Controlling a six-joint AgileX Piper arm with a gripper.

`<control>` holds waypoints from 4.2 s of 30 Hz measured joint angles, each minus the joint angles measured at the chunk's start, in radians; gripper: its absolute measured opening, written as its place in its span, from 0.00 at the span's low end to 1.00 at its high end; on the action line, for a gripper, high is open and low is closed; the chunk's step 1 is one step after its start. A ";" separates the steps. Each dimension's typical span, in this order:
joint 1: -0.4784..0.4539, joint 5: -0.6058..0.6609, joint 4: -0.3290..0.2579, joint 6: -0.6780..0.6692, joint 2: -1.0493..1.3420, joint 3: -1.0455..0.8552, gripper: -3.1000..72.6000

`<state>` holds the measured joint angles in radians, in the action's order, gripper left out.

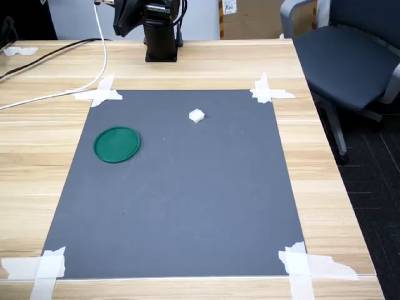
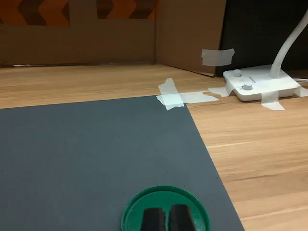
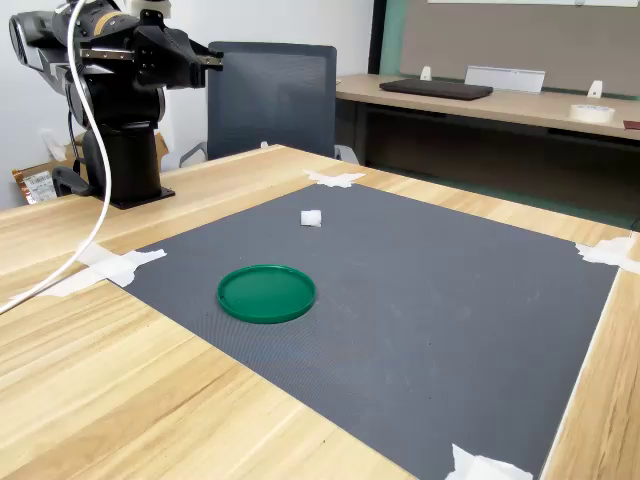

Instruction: Grasp a white terminal and put it in the green lid.

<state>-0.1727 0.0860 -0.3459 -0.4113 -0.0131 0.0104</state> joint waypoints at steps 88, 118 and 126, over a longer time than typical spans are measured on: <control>0.193 0.845 -0.008 -0.652 -0.704 0.648 0.00; 0.338 0.865 0.023 -0.603 -0.940 0.734 0.43; 0.338 0.847 0.020 -0.516 -0.994 0.824 0.61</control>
<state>0.1650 0.9331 -0.3263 -0.9277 -1.0074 0.8344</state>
